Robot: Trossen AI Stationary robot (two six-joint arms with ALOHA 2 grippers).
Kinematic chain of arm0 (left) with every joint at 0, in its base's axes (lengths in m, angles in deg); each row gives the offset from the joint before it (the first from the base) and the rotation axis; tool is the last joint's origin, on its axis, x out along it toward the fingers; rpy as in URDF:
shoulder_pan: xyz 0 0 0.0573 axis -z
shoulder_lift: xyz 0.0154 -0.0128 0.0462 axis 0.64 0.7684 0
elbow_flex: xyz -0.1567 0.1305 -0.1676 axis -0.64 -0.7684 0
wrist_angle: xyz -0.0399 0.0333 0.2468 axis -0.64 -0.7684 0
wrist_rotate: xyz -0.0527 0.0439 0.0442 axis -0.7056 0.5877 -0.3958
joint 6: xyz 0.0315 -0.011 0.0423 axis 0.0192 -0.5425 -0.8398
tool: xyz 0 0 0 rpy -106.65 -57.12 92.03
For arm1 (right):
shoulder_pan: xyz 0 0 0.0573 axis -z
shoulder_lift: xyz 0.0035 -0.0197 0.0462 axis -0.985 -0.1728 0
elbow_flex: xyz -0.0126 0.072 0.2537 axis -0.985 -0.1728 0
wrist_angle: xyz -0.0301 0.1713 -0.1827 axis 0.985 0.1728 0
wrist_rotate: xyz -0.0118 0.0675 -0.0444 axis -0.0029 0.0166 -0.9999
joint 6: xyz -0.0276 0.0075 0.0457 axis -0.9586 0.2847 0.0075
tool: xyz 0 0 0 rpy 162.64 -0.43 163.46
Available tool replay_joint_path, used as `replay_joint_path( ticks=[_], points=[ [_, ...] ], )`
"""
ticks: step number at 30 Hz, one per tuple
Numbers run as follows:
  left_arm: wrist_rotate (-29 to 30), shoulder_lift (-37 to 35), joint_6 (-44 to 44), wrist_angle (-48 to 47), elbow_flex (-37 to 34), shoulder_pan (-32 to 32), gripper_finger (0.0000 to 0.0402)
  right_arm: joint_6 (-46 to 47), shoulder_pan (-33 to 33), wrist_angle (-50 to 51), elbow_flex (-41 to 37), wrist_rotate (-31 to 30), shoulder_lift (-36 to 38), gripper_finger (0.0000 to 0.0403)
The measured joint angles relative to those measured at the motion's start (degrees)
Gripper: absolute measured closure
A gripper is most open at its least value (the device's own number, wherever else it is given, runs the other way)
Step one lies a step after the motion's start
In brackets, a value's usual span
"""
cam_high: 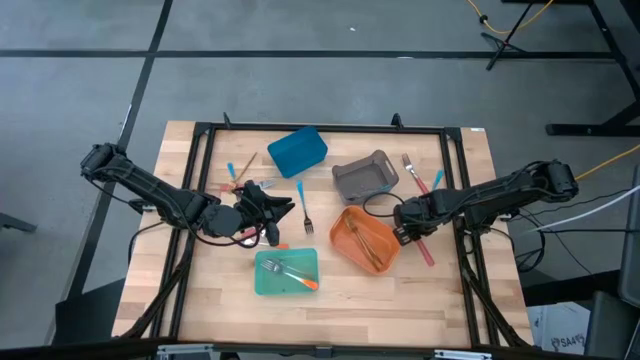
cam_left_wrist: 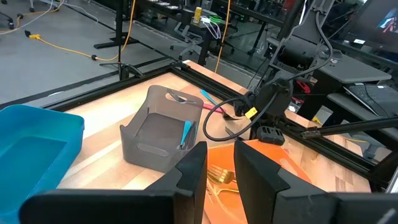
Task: Sort silverware by color (type)
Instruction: Put the pink fork into the blue bin
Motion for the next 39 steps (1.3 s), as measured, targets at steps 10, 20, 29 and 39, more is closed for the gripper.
replay_joint_path(
  ticks=[10,20,29,39],
  points=[
    [0.0,0.0,0.0,0.0,0.0,0.0,0.0328,-0.2,0.0,3.4,2.5,-1.5,0.0,0.0297],
    [0.0,0.0,0.0,0.0,0.0,0.0,0.0328,-1.4,-2.8,2.8,2.5,-1.6,0.1,0.0297],
    [0.2,0.0,0.0,0.0,0.0,0.0,0.0328,1.4,-7.6,2.4,2.5,-5.7,0.0,0.0297],
    [0.2,0.0,0.0,0.0,0.0,0.0,0.0328,1.6,-7.5,2.2,2.5,-6.9,0.0,0.0297]
  ],
)
